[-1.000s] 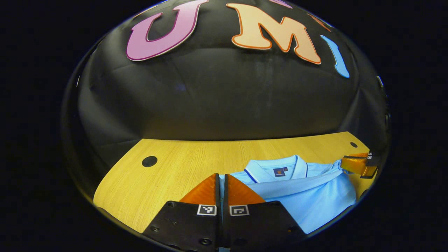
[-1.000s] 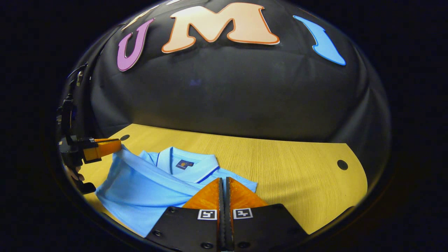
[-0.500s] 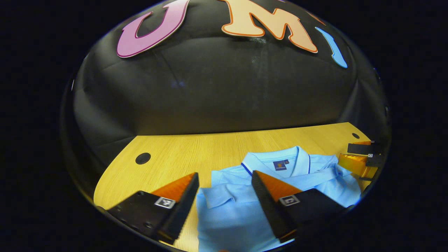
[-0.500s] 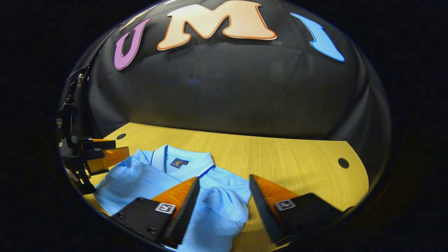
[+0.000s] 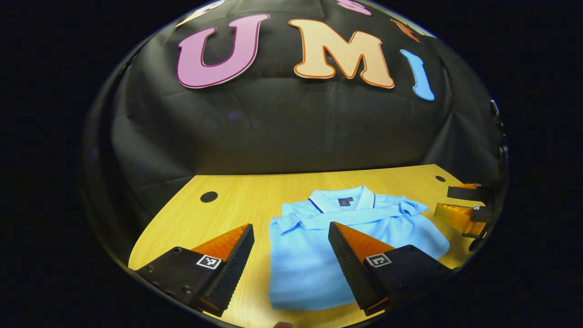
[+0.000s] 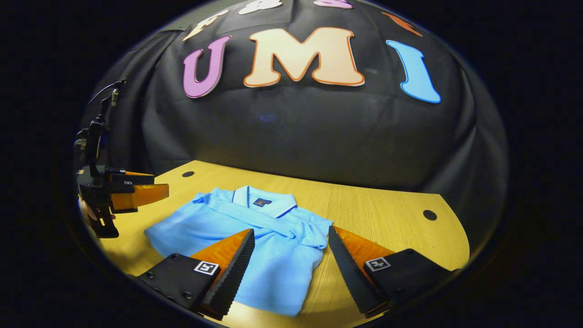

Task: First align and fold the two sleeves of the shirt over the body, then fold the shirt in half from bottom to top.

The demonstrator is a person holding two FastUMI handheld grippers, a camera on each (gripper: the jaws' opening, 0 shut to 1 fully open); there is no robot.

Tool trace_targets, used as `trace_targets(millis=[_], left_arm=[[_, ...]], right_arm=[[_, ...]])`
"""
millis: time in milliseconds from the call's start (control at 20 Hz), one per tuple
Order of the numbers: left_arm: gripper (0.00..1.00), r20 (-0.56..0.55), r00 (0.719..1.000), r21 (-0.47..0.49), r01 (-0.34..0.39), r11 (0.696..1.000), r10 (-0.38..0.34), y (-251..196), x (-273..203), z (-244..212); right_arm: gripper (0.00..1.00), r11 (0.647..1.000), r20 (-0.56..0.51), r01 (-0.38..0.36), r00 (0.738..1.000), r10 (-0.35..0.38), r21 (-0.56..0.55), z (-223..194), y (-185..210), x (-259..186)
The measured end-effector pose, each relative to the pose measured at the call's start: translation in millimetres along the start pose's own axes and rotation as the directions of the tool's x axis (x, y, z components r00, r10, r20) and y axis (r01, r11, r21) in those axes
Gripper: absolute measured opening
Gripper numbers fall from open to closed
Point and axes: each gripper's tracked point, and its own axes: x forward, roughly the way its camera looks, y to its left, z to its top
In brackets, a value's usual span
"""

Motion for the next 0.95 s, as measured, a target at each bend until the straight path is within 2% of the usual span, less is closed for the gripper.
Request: trace_targets(millis=[250, 450, 700, 950], left_arm=[[0.98, 0.040, 0.999, -0.015, 0.016, 1.000, -0.016, -4, -72, -31], [0.98, 0.085, 0.996, 0.006, 0.000, 1.000, -0.001, -4, -114, -53], [0.98, 0.097, 0.995, 0.016, 0.022, 1.000, -0.023, -19, -142, -71], [0.98, 0.114, 0.992, 0.054, 0.048, 0.997, -0.054, -38, -155, -74]], right_arm=[[1.00, 0.998, 0.083, -0.067, 0.994, 0.068, -0.017, -14, 34, -73], [1.00, 0.992, 0.108, -0.124, 0.986, 0.124, 0.000, -43, 60, -115], [1.00, 0.988, 0.128, -0.152, 0.980, 0.149, 0.007, -67, 71, -147], [1.00, 0.989, 0.178, -0.147, 0.974, 0.141, 0.023, -56, 64, -164]])
